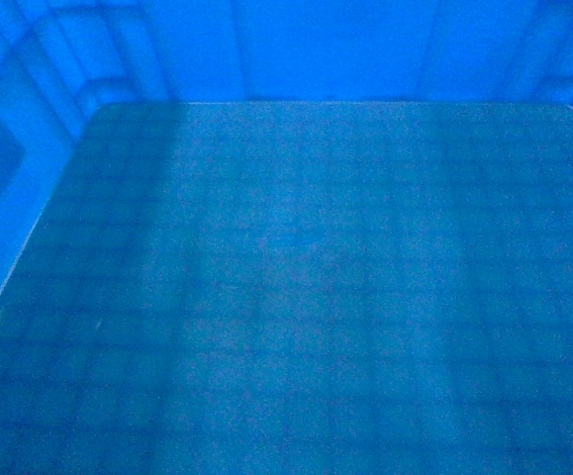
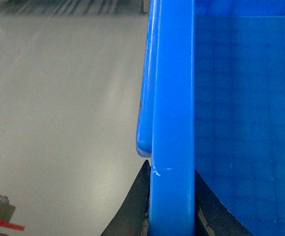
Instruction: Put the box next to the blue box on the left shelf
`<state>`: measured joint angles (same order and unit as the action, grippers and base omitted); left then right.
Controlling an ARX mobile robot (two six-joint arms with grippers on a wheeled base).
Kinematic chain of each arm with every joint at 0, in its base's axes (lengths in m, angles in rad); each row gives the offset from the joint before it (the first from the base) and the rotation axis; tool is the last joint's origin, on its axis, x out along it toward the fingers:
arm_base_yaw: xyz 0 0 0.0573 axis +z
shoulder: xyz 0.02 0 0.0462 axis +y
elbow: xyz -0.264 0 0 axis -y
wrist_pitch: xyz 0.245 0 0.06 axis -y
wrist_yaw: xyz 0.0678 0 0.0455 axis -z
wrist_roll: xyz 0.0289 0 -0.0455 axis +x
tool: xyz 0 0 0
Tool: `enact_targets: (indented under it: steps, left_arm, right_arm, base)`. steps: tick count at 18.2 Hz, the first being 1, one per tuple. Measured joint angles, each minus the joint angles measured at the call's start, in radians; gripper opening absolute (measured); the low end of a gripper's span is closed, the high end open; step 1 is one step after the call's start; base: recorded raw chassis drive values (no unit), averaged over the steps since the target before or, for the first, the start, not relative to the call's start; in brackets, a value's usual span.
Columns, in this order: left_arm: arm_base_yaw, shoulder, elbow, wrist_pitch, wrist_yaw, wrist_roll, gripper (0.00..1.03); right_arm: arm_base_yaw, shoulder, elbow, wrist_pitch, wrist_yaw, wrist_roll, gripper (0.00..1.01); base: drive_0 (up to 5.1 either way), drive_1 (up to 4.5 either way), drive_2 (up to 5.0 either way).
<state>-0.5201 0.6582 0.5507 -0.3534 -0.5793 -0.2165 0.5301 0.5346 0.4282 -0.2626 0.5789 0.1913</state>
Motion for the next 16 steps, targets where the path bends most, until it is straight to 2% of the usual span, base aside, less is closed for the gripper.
enact_targets:
  steps: [16]
  left_arm:
    - [0.000,0.000,0.000,0.001,0.000,-0.001,0.08]
  right_arm:
    - [0.000,0.000,0.000,0.005,0.000,-0.001,0.10]
  base:
    - [0.1,4.11,-4.0]
